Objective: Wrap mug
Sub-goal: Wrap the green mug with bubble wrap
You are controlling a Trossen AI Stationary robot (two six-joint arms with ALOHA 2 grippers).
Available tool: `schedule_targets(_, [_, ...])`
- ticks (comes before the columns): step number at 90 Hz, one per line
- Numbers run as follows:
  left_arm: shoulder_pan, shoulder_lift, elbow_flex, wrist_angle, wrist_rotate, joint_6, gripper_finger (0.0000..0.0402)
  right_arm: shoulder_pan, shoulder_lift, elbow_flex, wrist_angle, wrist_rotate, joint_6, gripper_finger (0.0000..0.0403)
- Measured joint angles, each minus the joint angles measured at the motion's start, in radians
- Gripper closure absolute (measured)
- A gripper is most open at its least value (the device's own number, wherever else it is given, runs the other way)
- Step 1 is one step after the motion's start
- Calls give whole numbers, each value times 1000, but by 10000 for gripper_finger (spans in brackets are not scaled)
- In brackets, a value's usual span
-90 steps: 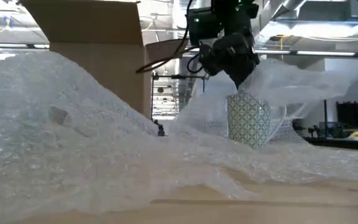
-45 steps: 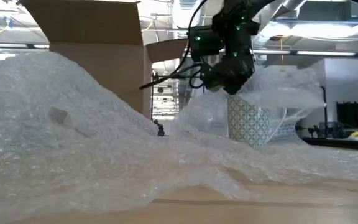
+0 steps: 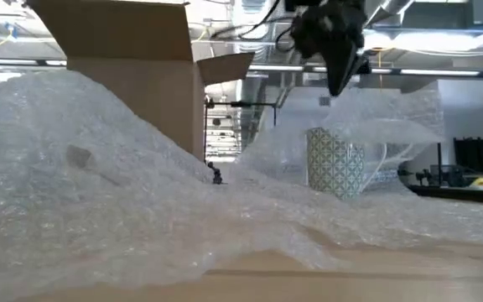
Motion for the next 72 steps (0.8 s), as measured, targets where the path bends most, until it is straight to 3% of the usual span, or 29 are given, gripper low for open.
schedule_targets(20, [0,0,0,0,-1,-7,402,41,-189,-82,-123,74,94,378])
schedule_targets(39, [0,0,0,0,-2,-10,402,50,-407,-336,-145,80,266,316])
schedule_targets(54, [0,0,0,-1,-3,-3,402,38,-546,-591,60,-11,387,273])
schedule_targets(72, [0,0,0,0,-2,-3,402,10,-603,-857,368,-53,569,225])
